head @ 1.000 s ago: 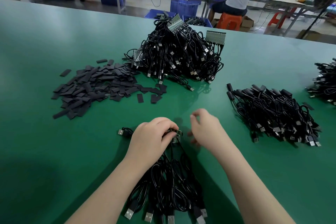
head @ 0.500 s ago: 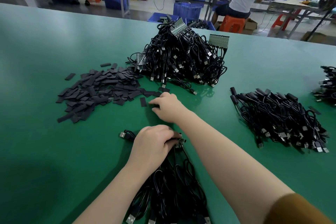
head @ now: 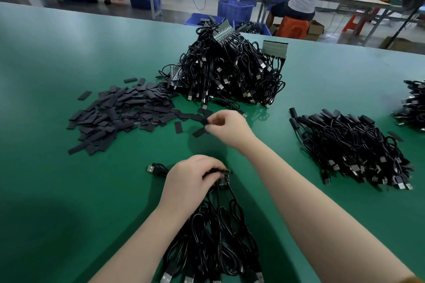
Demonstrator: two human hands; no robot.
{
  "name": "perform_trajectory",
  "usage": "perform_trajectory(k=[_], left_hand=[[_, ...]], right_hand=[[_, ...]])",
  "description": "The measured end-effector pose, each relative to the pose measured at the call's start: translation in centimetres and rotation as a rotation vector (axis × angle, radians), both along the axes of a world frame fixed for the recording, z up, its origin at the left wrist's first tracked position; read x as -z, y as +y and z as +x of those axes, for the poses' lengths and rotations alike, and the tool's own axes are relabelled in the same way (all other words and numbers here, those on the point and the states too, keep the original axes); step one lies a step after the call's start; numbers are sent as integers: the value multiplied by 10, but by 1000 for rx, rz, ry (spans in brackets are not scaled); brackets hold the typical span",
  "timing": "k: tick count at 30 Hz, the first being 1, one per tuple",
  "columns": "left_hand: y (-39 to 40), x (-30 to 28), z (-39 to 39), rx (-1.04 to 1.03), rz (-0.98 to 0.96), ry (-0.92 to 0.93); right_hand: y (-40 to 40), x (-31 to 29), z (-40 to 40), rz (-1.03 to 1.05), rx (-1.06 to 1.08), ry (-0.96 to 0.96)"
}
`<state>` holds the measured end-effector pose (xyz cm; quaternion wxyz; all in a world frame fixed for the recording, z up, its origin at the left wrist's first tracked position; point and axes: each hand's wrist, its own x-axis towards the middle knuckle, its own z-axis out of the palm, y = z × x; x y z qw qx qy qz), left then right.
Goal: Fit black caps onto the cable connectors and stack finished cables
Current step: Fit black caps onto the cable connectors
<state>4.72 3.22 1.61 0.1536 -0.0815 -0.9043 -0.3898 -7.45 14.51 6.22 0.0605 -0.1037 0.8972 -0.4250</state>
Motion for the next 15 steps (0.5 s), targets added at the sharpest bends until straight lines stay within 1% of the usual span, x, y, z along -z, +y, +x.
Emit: perform_trajectory(k=[2,3,7,10,15], left_hand=[[1,-1,1,-22,18,-1],[1,-1,1,-34,17,5],[3,-2,4,-74,20,19],[5,-2,5,-70,26,31],[6,1,6,-16,48,55]], right_hand=[[14,-5,13,-294,115,41],[19,-5,21,-397,161,46],[39,9,60,-703,271,17],[49,29,85,-800,281,-27],[57,41,109,-777,278,-42]])
